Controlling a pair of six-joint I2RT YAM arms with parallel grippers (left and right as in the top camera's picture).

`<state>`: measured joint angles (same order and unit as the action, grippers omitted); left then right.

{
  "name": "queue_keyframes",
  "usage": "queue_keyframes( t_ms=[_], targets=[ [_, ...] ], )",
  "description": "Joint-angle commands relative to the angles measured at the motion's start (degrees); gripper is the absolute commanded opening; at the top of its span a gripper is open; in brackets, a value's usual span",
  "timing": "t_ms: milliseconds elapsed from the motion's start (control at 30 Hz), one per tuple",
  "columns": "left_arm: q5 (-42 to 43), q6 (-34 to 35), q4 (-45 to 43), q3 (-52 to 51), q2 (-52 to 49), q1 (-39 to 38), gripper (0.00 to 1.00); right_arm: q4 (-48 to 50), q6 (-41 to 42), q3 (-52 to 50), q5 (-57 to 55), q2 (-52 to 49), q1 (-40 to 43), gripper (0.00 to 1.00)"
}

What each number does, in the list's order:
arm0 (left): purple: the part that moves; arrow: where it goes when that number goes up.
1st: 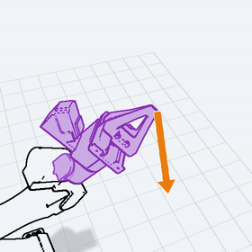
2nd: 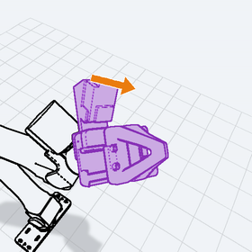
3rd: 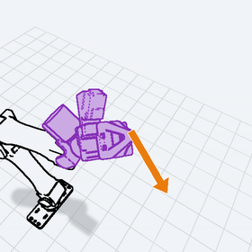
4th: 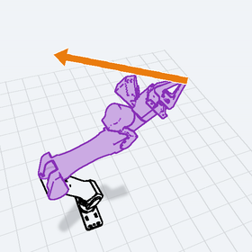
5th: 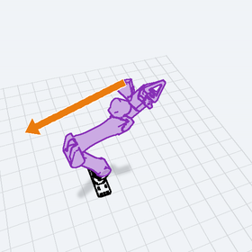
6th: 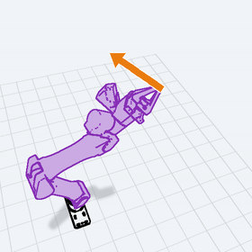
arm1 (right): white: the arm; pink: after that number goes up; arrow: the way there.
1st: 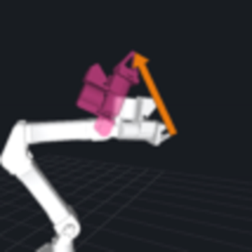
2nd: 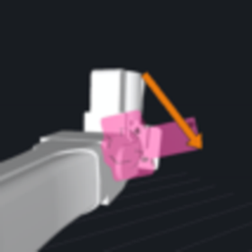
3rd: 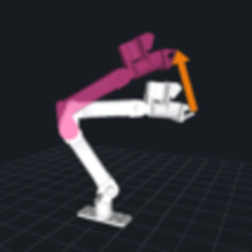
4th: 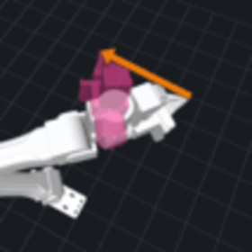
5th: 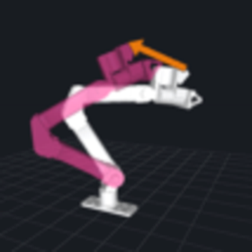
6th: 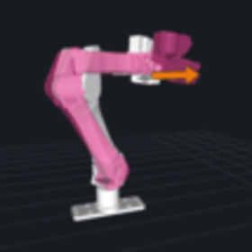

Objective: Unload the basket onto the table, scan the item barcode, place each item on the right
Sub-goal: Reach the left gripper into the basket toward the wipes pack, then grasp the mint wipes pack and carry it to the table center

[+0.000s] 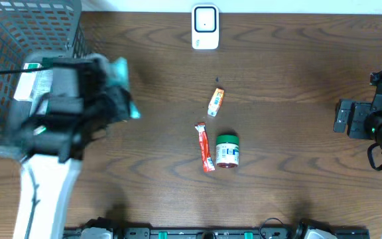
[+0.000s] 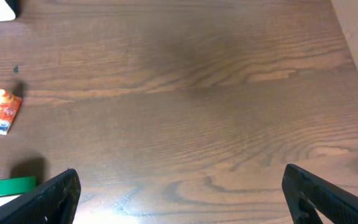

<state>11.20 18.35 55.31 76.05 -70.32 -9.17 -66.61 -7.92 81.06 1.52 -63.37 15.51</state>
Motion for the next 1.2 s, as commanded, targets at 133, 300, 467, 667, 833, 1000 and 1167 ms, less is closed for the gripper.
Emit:
queue_keyframes(
  t_ms=[133, 300, 467, 667, 833, 1000, 1167],
  targets=[
    [-1.81, 3.93, -11.47, -9.25, -20.09, -14.73, 0.38, -0.07, 0.59, 0.66, 0.07, -0.02, 0.42, 0.99],
    [-1.77, 6.99, -17.27, -9.25, -31.54, -18.71, 0.38, -0.07, 0.61, 0.66, 0.07, -0.02, 0.42, 0.99],
    [-1.77, 7.26, -20.68, -9.25, -36.50, -19.54, 0.43, -0.07, 0.59, 0.66, 0.07, -0.02, 0.42, 0.99],
    [-1.60, 5.53, -19.04, -6.40, -34.25, -18.34, 0.78, -0.07, 0.61, 0.66, 0.07, -0.02, 0.42, 0.99],
    [-1.62, 5.51, -17.66, -4.22, -28.20, -16.50, 0.75, -0.07, 0.61, 0.66, 0.07, -0.02, 0.42, 0.99],
    [-1.57, 5.51, -17.03, -5.22, -28.83, -17.57, 0.07, -0.07, 0.61, 0.66, 0.07, -0.02, 0.42, 0.99],
    [-1.29, 5.55, -17.22, -7.45, -32.15, -18.64, 0.08, -0.07, 0.61, 0.66, 0.07, -0.02, 0.42, 0.99]
  ],
)
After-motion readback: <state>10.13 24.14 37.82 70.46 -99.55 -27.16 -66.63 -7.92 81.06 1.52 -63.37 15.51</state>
